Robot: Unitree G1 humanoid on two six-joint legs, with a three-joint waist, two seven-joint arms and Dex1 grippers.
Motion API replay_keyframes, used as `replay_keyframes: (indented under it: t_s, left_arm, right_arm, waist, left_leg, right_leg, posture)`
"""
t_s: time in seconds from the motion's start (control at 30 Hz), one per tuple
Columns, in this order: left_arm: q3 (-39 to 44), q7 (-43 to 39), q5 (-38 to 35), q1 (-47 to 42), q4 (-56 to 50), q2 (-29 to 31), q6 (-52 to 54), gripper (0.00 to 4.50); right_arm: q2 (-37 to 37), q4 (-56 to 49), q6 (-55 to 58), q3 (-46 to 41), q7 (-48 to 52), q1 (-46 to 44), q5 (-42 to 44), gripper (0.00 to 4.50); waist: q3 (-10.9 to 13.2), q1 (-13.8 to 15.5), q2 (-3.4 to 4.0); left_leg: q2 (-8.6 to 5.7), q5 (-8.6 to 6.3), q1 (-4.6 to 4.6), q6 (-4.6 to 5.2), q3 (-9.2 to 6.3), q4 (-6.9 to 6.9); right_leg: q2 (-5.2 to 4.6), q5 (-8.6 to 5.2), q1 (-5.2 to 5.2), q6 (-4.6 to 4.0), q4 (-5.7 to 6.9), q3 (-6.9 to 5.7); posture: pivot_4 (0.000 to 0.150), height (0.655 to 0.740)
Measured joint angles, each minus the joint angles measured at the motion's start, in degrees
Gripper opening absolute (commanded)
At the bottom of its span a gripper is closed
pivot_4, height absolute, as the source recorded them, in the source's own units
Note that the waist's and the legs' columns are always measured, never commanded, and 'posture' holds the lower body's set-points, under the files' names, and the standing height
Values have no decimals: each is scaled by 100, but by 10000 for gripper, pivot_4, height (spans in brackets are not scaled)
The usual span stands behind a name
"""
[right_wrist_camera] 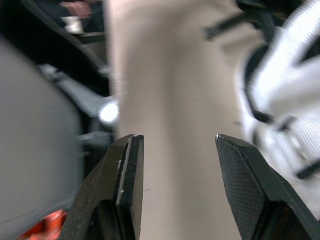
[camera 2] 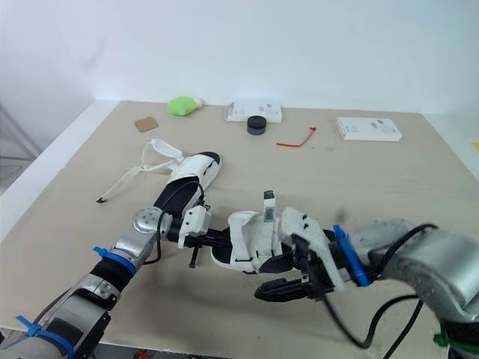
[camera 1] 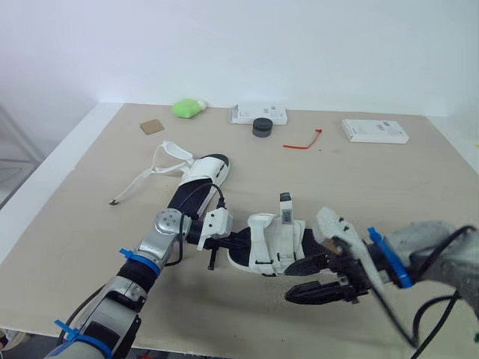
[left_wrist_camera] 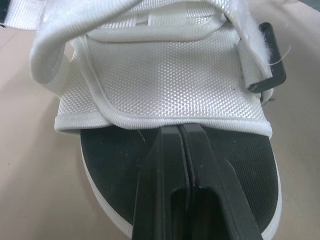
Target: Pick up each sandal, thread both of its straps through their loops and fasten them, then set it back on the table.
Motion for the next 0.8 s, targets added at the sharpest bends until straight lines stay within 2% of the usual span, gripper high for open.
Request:
replay_keyframes:
  t_s: [0.03,0.1,0.2,0.33,0.8]
  left_arm:
    - [0,-2,0,0,5,0,0,0]
    - [-7,-39,0,-36,16,-3,-1,0]
    - [-13,-98,0,-86,68,-3,-2,0]
    - [-16,-138,0,-152,166,-3,-10,0]
    - [-40,-243,22,-241,253,5,-14,0]
  right_arm:
    - [81,-28,-40,4,-135,83,-80,25069]
    - [702,-276,-139,22,-1012,663,-349,25069]
    - [874,-562,-132,4,-1452,930,-361,25069]
    - [1116,-700,-39,-95,-1890,1103,-285,25069]
    - [1426,-625,304,63,-2379,882,-138,25069]
  waist:
    - [-2,0,-7]
    - [2,1,-7]
    - [5,-1,-3]
    - [6,-2,-3]
    - [7,-6,-6]
  left_leg:
    - [3,0,0,0,-1,0]
    - [4,3,-2,3,-1,3]
    - [3,8,-3,11,-5,4]
    - [6,8,-2,12,-8,4]
    - [9,8,0,12,-14,4]
  right_leg:
    - [1,-1,1,-2,0,-2]
    - [3,-1,2,-4,-1,1]
    - [7,10,2,16,0,2]
    - [9,1,2,-3,0,1]
    - [10,5,1,-10,0,1]
  posture:
    - [1500,7400]
    - [1500,7400]
    - [1500,7400]
    - [1500,7400]
    - [1500,7400]
